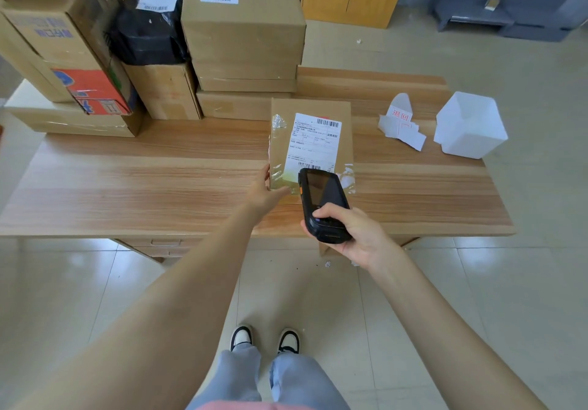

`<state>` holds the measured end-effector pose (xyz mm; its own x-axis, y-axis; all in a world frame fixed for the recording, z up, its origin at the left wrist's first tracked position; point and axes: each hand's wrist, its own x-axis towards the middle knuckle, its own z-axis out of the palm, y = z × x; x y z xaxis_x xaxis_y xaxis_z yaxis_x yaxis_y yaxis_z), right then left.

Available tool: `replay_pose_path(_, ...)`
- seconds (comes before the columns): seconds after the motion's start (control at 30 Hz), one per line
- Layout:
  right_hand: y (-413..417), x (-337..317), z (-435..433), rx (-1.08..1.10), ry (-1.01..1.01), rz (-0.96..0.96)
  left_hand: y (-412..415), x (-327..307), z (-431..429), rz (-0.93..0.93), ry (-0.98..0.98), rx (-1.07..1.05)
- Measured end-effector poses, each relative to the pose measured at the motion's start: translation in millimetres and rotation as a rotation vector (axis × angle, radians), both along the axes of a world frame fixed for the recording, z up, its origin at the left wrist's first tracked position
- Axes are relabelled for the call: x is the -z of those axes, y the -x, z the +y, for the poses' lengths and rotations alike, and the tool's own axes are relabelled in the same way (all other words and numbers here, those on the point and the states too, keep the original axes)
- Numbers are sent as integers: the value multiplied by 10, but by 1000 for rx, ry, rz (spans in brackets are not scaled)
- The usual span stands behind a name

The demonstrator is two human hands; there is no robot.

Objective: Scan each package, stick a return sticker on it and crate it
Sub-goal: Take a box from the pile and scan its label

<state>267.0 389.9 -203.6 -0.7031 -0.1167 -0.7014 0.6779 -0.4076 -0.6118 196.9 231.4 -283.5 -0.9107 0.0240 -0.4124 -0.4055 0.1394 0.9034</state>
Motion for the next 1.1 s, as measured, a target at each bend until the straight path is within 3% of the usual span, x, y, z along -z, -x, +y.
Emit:
replay_pose_path(0.6,-62,48,-59,-73,-99,75,24,-3,-6,9,-12,6)
replay_pose_path(1.1,-56,87,-68,-37,-39,70,69,50,-11,13,12,13)
